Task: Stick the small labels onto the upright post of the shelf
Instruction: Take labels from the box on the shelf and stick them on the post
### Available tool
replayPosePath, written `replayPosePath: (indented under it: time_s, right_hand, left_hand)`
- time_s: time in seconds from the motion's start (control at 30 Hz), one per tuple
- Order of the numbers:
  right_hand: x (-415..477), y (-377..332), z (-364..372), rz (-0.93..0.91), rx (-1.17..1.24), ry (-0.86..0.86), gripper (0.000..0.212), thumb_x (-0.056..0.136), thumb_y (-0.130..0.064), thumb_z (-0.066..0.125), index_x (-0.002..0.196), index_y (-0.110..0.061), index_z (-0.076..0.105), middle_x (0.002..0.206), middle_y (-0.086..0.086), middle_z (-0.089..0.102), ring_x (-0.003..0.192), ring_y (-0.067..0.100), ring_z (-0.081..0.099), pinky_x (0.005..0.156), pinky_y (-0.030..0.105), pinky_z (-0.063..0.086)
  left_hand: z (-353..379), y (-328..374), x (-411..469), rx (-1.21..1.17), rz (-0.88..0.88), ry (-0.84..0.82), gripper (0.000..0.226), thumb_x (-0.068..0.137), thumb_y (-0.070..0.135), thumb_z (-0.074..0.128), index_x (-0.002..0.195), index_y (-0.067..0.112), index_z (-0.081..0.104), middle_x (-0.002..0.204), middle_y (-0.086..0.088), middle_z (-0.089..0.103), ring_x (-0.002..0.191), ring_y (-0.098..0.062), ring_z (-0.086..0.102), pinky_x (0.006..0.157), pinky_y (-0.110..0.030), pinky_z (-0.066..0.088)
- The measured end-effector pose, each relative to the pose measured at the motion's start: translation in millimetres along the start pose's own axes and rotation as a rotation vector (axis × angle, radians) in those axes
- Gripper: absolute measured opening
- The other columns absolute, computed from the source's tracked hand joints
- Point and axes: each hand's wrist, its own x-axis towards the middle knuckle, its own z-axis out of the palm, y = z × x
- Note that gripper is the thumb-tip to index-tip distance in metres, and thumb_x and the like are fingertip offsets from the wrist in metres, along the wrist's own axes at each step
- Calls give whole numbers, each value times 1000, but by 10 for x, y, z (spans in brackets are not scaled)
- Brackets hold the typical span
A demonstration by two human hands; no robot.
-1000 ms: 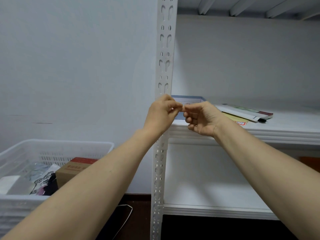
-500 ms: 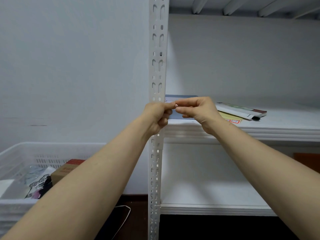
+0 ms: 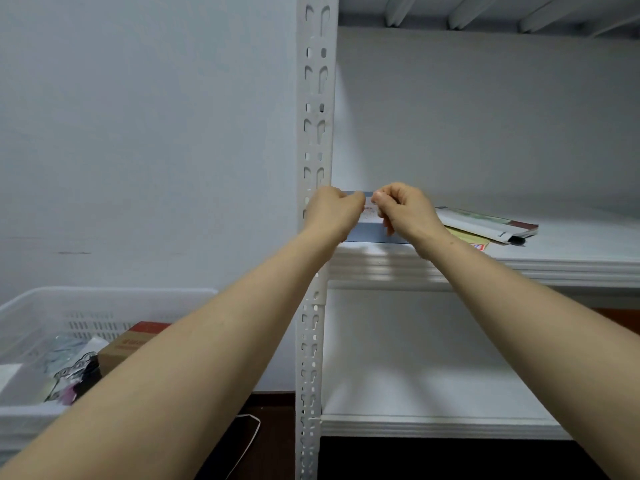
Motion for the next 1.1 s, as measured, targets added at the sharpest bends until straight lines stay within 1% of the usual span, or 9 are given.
replayPosePath:
  time_s: [0.13, 0.27, 0.43, 0.63, 0.77, 0.83, 0.9, 1.0, 1.1]
  right_hand:
    - [272, 80, -123, -4, -326, -22, 37, 101, -25, 33, 66, -17, 45, 74, 4, 50, 75, 22, 44, 70, 29, 33]
    - [503, 177, -218, 26, -404, 56, 47, 97, -34, 39, 53, -17, 30, 56, 2, 34, 60, 22, 32, 56, 34, 24]
    - [655, 257, -255, 119, -370, -35, 40, 89, -25, 56, 51, -14, 53, 45, -7, 52, 52, 15, 40, 53, 28, 32]
    - [746, 409, -244, 155, -329, -121, 2, 79, -11, 71, 80, -9, 72, 69, 5, 61, 70, 17, 51, 69, 27, 41]
    - [740, 456, -264, 116, -212, -96, 18, 73, 1, 74, 90, -4, 73, 79, 14, 67, 66, 17, 57, 77, 32, 50]
    - [732, 467, -259, 108, -140, -85, 20, 76, 4, 70, 96, -1, 72, 88, 19, 70, 74, 20, 62, 89, 37, 51]
    - [744, 479, -236, 117, -123, -100, 23, 80, 0, 69, 103, -3, 71, 99, 14, 70, 91, 17, 61, 97, 32, 46]
    - [748, 461, -206, 129, -145, -154, 32, 83, 5, 62, 115, -2, 65, 103, 6, 65, 98, 12, 55, 94, 22, 41]
    - [757, 471, -212, 148, -72, -123, 38, 78, 17, 59, 113, 3, 64, 97, 16, 69, 81, 18, 63, 86, 24, 48]
  left_hand:
    - [147, 61, 106, 230, 118, -22, 35, 84, 9, 47, 53, 12, 33, 51, -3, 31, 50, -20, 28, 50, -25, 26]
    - [237, 191, 228, 384, 162, -57, 36, 85, 5, 44, 54, 12, 28, 54, -3, 30, 50, -18, 27, 45, -27, 20]
    - [293, 276, 340, 475, 166, -124, 29, 86, 4, 43, 58, 11, 38, 60, -5, 44, 71, -26, 48, 61, -27, 39]
    - [333, 213, 420, 545, 119, -133, 21, 87, 4, 44, 67, 8, 42, 65, -3, 39, 59, -17, 36, 51, -26, 32]
    - [339, 181, 461, 526, 119, -124, 12, 86, 3, 42, 82, 6, 52, 69, -3, 42, 71, -23, 44, 52, -25, 34]
    - [341, 172, 472, 529, 119, -131, 16, 86, 2, 42, 71, 8, 47, 68, -4, 41, 74, -24, 44, 49, -25, 32]
    - [340, 162, 479, 529, 117, -141, 23, 87, 3, 43, 65, 11, 40, 67, -4, 40, 74, -24, 43, 49, -26, 31]
    - [332, 149, 486, 512, 125, -137, 16, 88, 5, 44, 72, 7, 47, 72, -5, 44, 79, -27, 45, 56, -28, 36]
    - [319, 140, 475, 502, 143, -126, 14, 87, 6, 44, 91, 4, 57, 88, -11, 52, 83, -29, 48, 68, -30, 40]
